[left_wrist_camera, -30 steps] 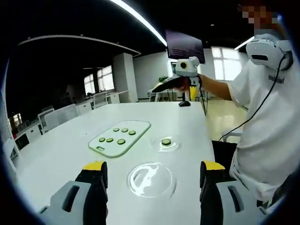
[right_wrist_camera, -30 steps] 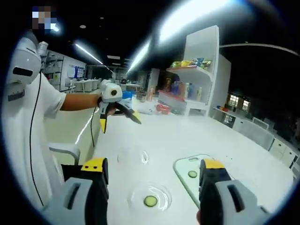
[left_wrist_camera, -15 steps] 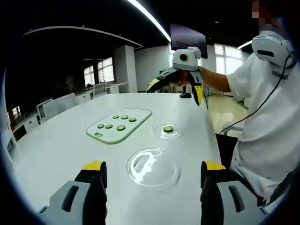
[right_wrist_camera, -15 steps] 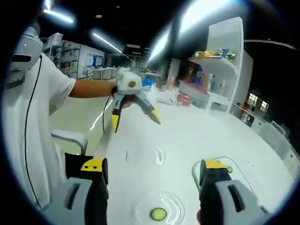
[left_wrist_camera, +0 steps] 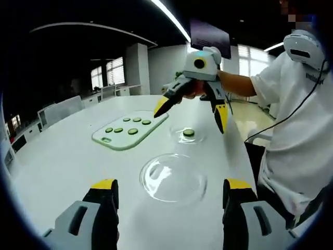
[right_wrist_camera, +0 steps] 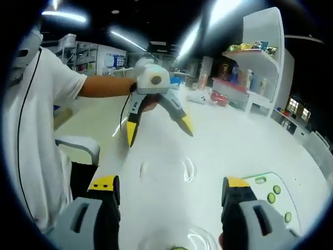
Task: Open the petri dish lid, add cucumber slices into the petri dish, and close the lid
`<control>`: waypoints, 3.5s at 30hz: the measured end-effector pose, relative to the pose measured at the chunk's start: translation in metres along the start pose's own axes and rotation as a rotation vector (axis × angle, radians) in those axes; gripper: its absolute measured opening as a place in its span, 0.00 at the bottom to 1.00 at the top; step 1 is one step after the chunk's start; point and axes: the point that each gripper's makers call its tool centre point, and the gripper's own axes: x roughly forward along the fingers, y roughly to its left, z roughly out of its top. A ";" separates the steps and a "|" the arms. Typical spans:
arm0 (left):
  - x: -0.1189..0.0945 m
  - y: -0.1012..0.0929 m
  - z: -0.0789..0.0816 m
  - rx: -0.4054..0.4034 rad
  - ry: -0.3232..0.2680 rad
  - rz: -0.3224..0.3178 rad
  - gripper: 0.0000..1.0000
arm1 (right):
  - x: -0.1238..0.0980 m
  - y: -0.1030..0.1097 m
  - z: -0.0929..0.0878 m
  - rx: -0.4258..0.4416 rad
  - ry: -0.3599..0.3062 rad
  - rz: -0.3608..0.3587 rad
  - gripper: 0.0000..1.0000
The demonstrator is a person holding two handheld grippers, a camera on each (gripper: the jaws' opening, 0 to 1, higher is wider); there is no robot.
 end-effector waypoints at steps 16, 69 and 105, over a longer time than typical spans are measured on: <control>0.017 0.003 -0.013 -0.006 0.021 -0.035 0.82 | 0.042 -0.005 -0.021 -0.003 0.057 0.085 0.79; 0.048 -0.002 -0.023 -0.001 0.015 -0.087 0.71 | 0.076 0.002 -0.034 0.016 0.083 0.173 0.63; 0.058 -0.006 0.010 0.041 -0.007 -0.090 0.70 | 0.043 -0.007 -0.026 -0.006 0.108 0.127 0.62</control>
